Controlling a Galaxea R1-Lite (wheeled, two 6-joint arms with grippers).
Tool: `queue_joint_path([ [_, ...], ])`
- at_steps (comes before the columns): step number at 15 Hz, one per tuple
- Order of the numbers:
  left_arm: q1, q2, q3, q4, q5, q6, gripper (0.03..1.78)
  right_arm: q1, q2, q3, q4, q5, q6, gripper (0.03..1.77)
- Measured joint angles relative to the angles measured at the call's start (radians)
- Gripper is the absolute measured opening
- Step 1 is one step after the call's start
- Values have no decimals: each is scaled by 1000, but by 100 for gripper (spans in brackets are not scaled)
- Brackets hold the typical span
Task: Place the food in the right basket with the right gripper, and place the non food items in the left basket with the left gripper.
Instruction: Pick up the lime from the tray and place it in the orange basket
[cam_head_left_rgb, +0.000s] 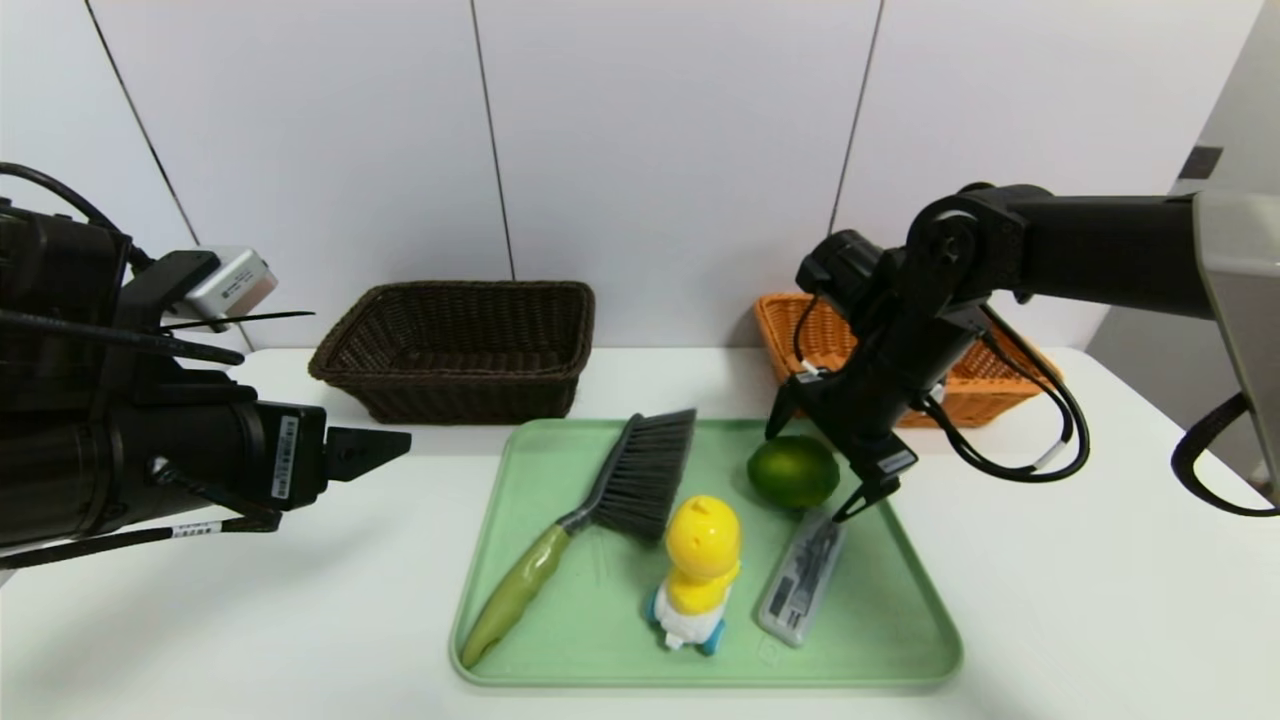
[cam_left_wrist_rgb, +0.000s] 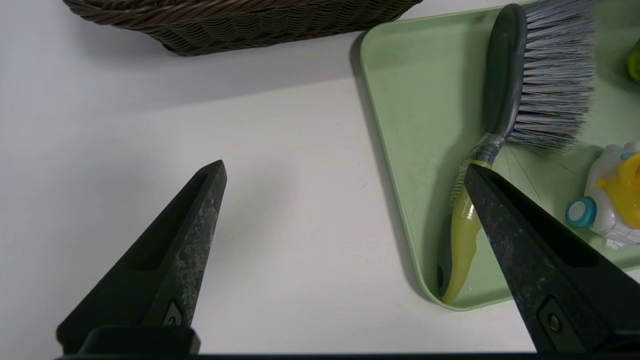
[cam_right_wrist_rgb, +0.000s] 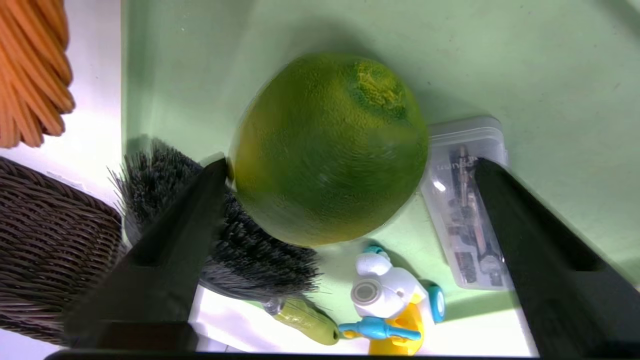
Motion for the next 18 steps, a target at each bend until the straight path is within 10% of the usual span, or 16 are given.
queue_joint_path([
  [4, 0, -2, 6, 0, -1, -1, 169, 1, 4, 0, -1, -3, -4, 105],
  [18, 1, -25, 29, 1, -2, -5, 169, 139, -220, 0, -117, -60, -255, 100],
])
